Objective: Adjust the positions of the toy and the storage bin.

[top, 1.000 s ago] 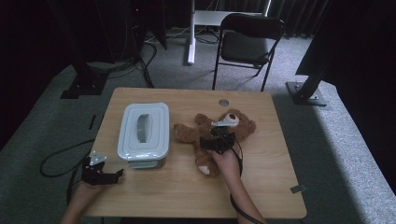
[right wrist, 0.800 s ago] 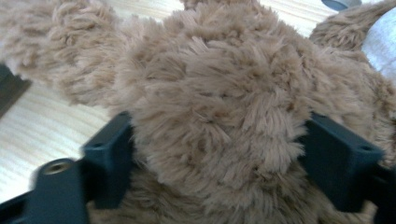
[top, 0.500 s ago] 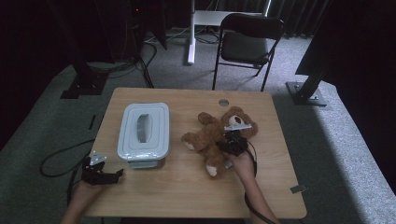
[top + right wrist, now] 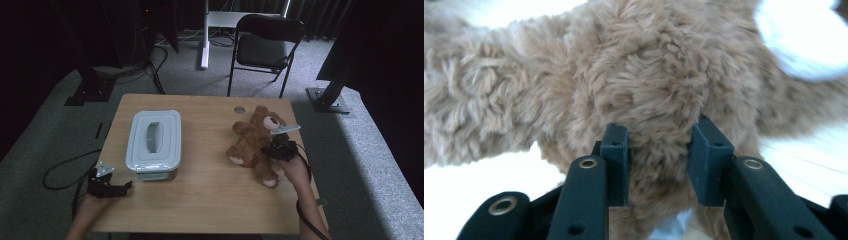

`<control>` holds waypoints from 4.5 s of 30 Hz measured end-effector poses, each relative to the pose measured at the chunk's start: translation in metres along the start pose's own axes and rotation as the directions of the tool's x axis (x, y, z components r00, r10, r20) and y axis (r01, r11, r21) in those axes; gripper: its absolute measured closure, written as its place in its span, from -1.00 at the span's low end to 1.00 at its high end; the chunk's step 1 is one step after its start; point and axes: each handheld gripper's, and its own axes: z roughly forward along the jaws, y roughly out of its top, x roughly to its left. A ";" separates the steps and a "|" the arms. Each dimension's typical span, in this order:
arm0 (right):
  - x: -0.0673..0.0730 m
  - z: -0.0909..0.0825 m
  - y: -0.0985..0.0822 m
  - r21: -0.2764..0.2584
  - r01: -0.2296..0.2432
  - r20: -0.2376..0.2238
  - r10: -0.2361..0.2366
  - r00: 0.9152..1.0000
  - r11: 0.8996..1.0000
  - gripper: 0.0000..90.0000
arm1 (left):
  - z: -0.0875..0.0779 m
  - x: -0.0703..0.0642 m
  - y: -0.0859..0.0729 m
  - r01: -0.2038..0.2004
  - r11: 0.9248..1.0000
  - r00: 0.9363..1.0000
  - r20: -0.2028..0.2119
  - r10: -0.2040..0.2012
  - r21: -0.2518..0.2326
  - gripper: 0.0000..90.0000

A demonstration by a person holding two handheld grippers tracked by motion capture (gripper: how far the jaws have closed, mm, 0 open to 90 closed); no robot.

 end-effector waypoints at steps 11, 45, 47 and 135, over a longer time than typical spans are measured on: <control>-0.018 -0.003 -0.011 -0.038 -0.247 -0.030 0.246 0.969 0.968 0.23 | 0.000 0.000 0.000 0.001 1.000 1.000 -0.001 -0.001 0.000 -0.99; -0.030 0.057 0.036 -0.045 -0.409 0.091 0.411 0.907 0.911 0.46 | 0.000 -0.001 -0.001 0.006 1.000 1.000 -0.004 -0.006 -0.001 -0.99; -0.037 0.053 0.044 -0.029 -0.372 0.131 0.373 0.919 0.928 0.50 | -0.001 -0.001 -0.001 0.009 1.000 1.000 -0.007 -0.009 -0.001 -0.99; 0.159 0.184 0.108 -0.036 -0.121 -0.310 0.105 0.945 0.992 -0.74 | 0.046 0.011 0.084 0.075 0.996 0.997 0.012 -0.074 -0.048 -0.99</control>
